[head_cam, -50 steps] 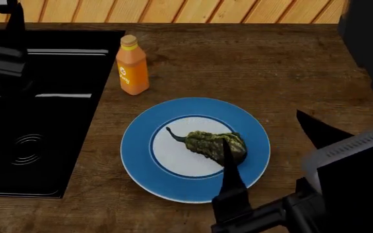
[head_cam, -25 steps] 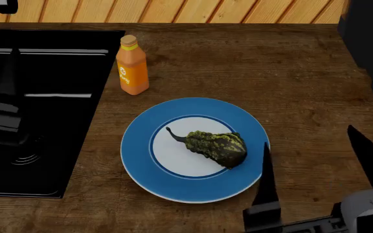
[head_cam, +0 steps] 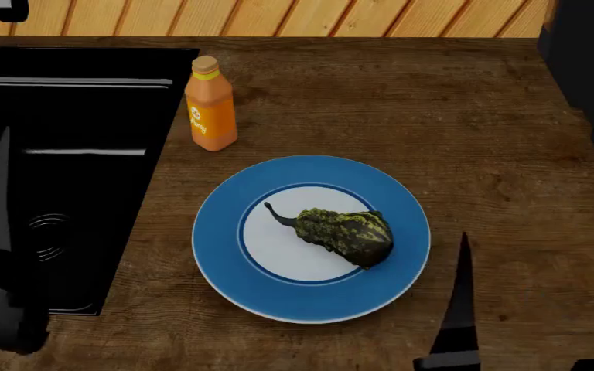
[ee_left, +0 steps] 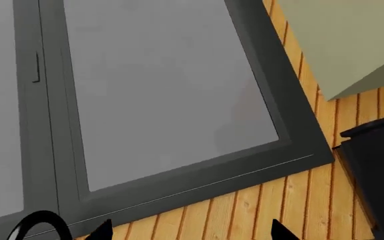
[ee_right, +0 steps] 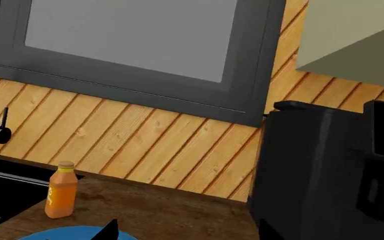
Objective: Pick the squash from the sink and place it on the plate located on the counter
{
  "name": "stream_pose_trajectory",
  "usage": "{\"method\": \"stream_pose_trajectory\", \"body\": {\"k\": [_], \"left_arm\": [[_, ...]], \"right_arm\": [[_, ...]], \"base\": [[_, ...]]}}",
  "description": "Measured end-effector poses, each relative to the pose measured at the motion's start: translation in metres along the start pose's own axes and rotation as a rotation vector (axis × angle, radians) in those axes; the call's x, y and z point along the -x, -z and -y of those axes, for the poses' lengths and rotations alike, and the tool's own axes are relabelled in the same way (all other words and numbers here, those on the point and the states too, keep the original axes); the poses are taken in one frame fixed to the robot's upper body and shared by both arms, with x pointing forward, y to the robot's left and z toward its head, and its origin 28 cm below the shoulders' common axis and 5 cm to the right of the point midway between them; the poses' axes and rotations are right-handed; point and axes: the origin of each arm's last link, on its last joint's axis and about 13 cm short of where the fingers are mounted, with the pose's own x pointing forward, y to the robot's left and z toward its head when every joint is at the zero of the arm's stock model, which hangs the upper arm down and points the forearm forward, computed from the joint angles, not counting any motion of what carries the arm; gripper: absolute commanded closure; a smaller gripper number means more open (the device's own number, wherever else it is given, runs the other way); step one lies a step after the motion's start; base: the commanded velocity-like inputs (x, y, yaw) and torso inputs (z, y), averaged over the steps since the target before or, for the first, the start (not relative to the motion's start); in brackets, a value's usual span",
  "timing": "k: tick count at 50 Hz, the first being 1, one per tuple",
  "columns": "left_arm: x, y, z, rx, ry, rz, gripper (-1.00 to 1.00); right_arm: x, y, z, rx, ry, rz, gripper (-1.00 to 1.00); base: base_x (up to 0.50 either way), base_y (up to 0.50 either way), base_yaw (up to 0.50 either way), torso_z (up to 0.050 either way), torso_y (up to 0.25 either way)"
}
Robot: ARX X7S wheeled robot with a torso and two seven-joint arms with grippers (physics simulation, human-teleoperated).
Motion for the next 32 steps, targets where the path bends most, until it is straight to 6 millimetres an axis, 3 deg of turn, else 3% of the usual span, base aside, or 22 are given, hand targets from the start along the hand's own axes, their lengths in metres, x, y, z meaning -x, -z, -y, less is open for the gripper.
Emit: {"method": "stream_pose_trajectory", "body": {"k": [11,32], "left_arm": [[0.016,-0.013,0.011,-0.003,0.050,0.060,-1.00],[0.036,-0.013,-0.014,-0.094,-0.109,-0.030,-1.00]], "right_arm": [[0.016,-0.006,0.009,0.007,0.070,0.034,-1.00],[0.041,-0.015,0.025,0.027,0.166,0.077,-1.00]], "base": [[0.00,0.00,0.00,0.000,0.000],[0.00,0.00,0.00,0.000,0.000]]}}
